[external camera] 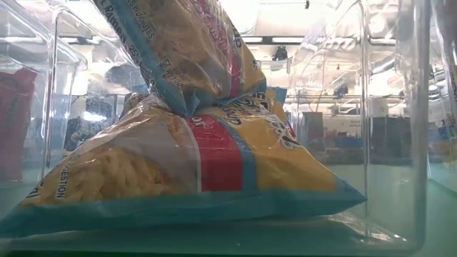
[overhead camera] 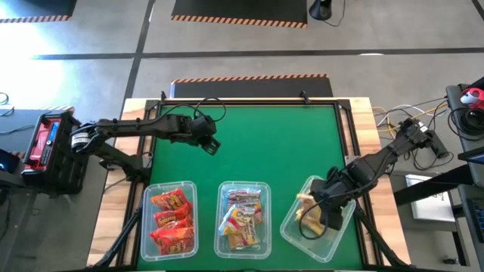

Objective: Sort Maruchan noodles
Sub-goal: Put the yellow noodle pack into the right transparent bin, then return to Home Position

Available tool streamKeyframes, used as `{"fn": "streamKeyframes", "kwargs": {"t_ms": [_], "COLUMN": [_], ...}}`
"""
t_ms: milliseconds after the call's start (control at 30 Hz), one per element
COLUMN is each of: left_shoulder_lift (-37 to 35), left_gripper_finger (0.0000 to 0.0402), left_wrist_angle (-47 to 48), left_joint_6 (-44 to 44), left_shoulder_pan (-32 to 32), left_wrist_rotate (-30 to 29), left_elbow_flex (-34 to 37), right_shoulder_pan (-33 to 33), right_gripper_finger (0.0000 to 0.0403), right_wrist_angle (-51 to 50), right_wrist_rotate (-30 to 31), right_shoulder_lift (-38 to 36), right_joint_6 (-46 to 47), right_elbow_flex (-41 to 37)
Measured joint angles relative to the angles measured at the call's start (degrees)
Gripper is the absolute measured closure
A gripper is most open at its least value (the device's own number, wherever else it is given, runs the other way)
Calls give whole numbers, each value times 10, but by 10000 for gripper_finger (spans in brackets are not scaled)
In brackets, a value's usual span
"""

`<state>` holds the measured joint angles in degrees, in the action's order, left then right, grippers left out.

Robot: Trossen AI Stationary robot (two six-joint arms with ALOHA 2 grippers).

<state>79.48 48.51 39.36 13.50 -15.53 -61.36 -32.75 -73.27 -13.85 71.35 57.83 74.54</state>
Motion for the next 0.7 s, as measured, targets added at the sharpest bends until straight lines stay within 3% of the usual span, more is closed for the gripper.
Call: {"fn": "streamKeyframes", "kwargs": {"t_ms": [233,333,700], "left_shoulder_lift": [0,-4,-77], "left_gripper_finger": [255,255,255], "left_wrist_angle": [0,1,36], "left_joint_6": [48,57,10], "left_shoulder_pan": [-1,0,-27], "left_wrist_rotate": [16,30,42], "left_elbow_flex": [0,-5,-114], "right_shoulder_pan": [0,0,1], "right_gripper_finger": [215,210,219], "right_wrist_angle": [-21,-50,7], "right_wrist_rotate": [-52,-31,326], "right_shoulder_lift": [-14,-33,-149], "right_joint_6": [-38,-65,-225], "right_elbow_flex": [5,20,0]}}
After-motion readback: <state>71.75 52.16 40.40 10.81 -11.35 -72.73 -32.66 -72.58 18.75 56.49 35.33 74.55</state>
